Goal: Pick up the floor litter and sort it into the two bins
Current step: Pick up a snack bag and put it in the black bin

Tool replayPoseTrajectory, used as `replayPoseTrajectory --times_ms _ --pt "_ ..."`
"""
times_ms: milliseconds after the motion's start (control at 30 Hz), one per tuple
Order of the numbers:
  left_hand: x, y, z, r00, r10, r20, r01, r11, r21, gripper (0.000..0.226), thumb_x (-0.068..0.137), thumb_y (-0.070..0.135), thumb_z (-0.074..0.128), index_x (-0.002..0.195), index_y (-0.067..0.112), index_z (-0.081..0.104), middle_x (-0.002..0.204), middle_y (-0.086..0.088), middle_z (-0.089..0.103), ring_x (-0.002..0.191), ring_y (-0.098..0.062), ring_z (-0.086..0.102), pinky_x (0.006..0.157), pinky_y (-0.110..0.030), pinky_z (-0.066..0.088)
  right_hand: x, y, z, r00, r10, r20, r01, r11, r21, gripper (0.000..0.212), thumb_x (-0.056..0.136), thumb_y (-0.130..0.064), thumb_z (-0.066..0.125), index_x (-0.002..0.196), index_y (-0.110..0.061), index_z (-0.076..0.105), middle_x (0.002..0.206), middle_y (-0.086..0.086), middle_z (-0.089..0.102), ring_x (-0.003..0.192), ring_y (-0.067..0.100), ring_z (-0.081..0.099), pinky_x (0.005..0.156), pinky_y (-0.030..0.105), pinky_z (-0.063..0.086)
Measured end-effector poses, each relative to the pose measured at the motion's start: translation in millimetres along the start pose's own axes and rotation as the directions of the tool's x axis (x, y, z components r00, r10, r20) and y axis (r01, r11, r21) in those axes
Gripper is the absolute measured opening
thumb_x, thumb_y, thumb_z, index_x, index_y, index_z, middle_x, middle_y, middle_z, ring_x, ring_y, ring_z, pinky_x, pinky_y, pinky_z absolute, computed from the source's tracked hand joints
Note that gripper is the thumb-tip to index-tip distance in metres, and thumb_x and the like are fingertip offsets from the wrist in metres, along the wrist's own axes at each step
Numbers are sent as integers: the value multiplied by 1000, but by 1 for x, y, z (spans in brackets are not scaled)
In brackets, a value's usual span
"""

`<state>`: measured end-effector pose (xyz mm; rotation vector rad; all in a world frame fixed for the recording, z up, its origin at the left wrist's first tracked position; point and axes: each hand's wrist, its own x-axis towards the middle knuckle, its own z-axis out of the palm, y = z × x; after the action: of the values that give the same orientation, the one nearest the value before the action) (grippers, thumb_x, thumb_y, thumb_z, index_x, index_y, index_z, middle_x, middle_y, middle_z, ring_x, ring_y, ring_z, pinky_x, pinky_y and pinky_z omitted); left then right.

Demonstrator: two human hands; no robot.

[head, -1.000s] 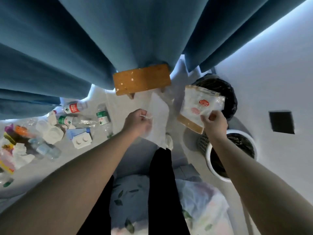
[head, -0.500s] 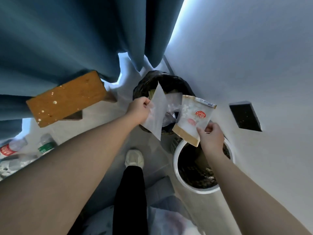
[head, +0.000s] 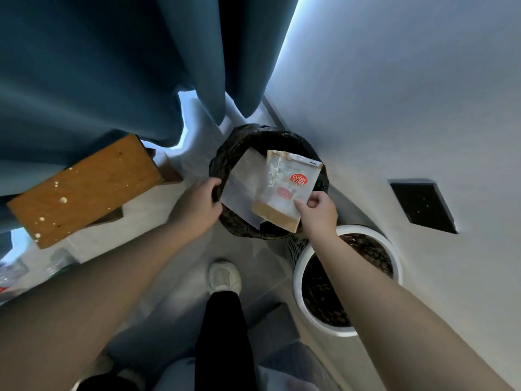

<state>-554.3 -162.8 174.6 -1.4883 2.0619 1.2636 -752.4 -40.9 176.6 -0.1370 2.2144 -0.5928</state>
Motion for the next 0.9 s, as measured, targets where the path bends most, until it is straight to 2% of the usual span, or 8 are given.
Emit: replayPoseTrajectory --times_ms 133,233,267,333,400,533,733,900 --pt "-16 -31 -8 998 64 17 -66 992 107 50 89 11 56 137 13 45 140 -9 44 126 -25 45 99 -35 39 26 0 34 995 101 -1 -101 995 -1 46 89 -20 64 132 -16 47 122 8 60 110 25 59 94 40 49" --pt "-17 -59 -4 998 63 0 -62 990 126 51 88 12 59 137 14 45 141 -7 43 128 -24 43 101 -38 39 36 2 56 999 -26 -38 14 954 -298 69 92 -28 60 150 -22 22 151 9 31 133 31 38 102 42 38" --pt "-16 -67 -2 999 49 -10 -48 991 124 52 88 14 59 138 15 44 142 -6 42 128 -24 42 102 -39 41 37 2 64 992 -125 -7 111 904 -412 71 92 -30 59 151 -26 19 155 8 23 137 32 30 103 45 37" --pt "-11 -81 7 999 24 -26 -21 994 110 53 88 17 61 138 16 42 144 -5 40 129 -25 41 102 -42 42 41 6 83 944 -271 190 330 728 -601 76 91 -37 58 152 -33 12 160 5 7 145 35 11 108 53 33" --pt "-2 -96 19 999 -9 -31 12 994 104 57 88 20 62 140 16 40 146 -6 38 131 -26 39 101 -42 41 51 14 105 887 -258 383 460 573 -678 79 90 -50 55 151 -41 4 161 1 -10 146 37 -8 109 65 21" --pt "18 -127 48 994 -105 -21 107 978 180 64 89 31 61 144 18 32 150 -5 33 134 -26 37 100 -39 42 82 37 149 894 -138 427 440 455 -774 84 88 -62 51 148 -48 -5 156 0 -30 142 41 -22 103 75 13" --pt "22 -170 76 993 -122 -8 119 959 256 66 89 36 60 146 22 28 153 -3 28 137 -25 33 101 -38 42 116 55 171 931 -5 365 330 440 -835 73 97 -37 48 146 -53 -3 155 -2 -32 143 38 -23 102 76 14" --pt "-6 -177 62 989 -150 0 144 946 291 64 91 34 55 147 20 25 155 -5 22 138 -27 30 101 -41 41 80 44 144 916 -172 362 400 462 -791 73 95 -39 51 151 -39 5 161 4 -12 146 36 -12 107 69 18"
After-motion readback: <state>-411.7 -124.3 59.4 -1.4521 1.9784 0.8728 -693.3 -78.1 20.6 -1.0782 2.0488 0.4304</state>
